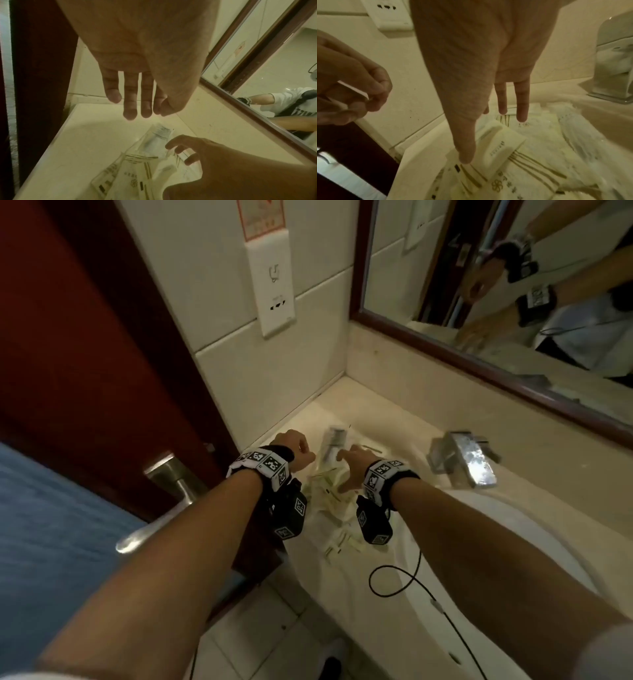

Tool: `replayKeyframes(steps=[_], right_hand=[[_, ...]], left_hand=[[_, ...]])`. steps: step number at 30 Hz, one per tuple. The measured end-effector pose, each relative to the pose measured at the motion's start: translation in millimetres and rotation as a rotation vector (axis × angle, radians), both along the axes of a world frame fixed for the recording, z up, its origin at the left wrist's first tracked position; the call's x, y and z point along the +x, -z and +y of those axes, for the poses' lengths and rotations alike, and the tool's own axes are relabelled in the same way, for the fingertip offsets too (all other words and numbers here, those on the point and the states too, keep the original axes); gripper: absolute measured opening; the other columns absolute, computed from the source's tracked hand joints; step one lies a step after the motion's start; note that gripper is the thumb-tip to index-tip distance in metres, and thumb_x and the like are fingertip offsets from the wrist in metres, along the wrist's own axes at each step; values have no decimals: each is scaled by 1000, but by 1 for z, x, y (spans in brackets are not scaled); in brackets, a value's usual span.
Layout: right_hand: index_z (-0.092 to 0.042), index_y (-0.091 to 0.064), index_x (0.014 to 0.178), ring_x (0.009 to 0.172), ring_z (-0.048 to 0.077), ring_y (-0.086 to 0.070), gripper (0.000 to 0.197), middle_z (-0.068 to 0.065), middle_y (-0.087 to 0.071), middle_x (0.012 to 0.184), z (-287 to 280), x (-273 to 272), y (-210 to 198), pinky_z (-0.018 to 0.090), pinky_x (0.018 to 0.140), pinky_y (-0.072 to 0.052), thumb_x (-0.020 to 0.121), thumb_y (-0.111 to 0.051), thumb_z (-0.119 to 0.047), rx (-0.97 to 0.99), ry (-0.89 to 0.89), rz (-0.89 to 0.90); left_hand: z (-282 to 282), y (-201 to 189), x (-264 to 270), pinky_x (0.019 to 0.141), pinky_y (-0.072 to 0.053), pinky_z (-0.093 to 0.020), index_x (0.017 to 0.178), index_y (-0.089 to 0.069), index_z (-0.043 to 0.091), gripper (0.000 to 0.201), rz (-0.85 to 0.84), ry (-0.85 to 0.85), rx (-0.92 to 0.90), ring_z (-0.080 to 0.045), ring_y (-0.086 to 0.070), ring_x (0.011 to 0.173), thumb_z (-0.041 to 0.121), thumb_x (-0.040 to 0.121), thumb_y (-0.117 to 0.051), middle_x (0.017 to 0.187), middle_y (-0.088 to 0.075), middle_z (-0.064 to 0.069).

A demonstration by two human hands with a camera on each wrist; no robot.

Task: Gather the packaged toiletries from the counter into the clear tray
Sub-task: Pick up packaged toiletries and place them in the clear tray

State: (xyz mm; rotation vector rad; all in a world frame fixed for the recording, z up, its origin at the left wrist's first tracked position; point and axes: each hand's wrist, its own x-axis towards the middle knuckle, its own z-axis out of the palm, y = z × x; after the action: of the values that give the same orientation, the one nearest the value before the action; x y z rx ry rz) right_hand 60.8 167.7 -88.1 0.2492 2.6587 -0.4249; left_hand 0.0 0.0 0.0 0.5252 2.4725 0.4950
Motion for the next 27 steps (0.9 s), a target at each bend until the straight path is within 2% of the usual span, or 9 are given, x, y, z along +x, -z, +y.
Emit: replayKeyframes(steps=[4,9,12,15,18,20,24,26,27], right_hand=[[-23,-38,139,119,36,-48,89,8,-42,137,-4,0,6,46,91,-47,65,-86,-33,85,-79,-26],[-23,-40,136,123,34,-43,78,9,-47,132,-3,1,14,50,99,-39,70,-81,-26,195,-120,-15],[-21,-46,129,124,35,-41,64,10,-48,130,-3,2,11,50,101,-34,74,-78,-28,251,-108,9],[-17,-61,112,114,31,-52,36,7,-59,116,3,3,5,49,100,-33,80,-73,-28,186,-70,-29],[-6,-61,90,86,27,-59,25,6,-63,89,11,5,-8,37,80,-44,83,-70,-29,42,-8,-51],[-7,-52,85,79,24,-51,27,4,-52,80,18,8,-22,31,69,-37,87,-66,-29,-10,13,-31],[-4,-57,110,100,31,-59,31,12,-58,105,35,16,-44,36,77,-43,92,-59,-28,-95,127,46],[-2,-52,123,111,35,-56,37,17,-58,120,42,22,-51,38,86,-44,94,-54,-26,-118,180,87],[-2,-48,127,113,35,-55,40,18,-56,124,45,25,-53,37,86,-42,96,-52,-26,-126,196,96]], left_hand=[[0,16,-6,80,-56,-35,83,-60,14,12,-41,-56,0,-30,-68,88,26,82,-61,89,-66,-11],[3,31,-7,76,-56,-35,81,-60,14,10,-74,-69,3,-32,-69,84,24,80,-62,89,-65,-11],[5,35,-6,79,-57,-37,80,-60,12,10,-90,-58,8,-33,-69,85,22,81,-61,87,-64,-13],[7,36,-4,79,-57,-36,73,-58,14,12,-99,-46,2,-34,-68,86,21,81,-61,84,-63,-12],[12,39,-2,80,-57,-37,70,-56,15,15,-102,-38,-4,-34,-68,86,22,82,-61,83,-63,-13],[15,41,3,78,-54,-34,73,-55,13,15,-105,-16,-23,-32,-64,81,23,84,-60,82,-60,-12],[23,52,13,76,-46,-31,71,-50,18,20,-118,16,-72,-28,-54,84,25,87,-59,82,-56,-7],[27,59,20,85,-47,-32,93,-57,15,13,-150,39,-87,-30,-57,101,27,89,-59,108,-59,-11],[30,64,23,89,-46,-33,109,-57,12,25,-162,58,-100,-30,-55,110,28,89,-59,120,-56,-12]])
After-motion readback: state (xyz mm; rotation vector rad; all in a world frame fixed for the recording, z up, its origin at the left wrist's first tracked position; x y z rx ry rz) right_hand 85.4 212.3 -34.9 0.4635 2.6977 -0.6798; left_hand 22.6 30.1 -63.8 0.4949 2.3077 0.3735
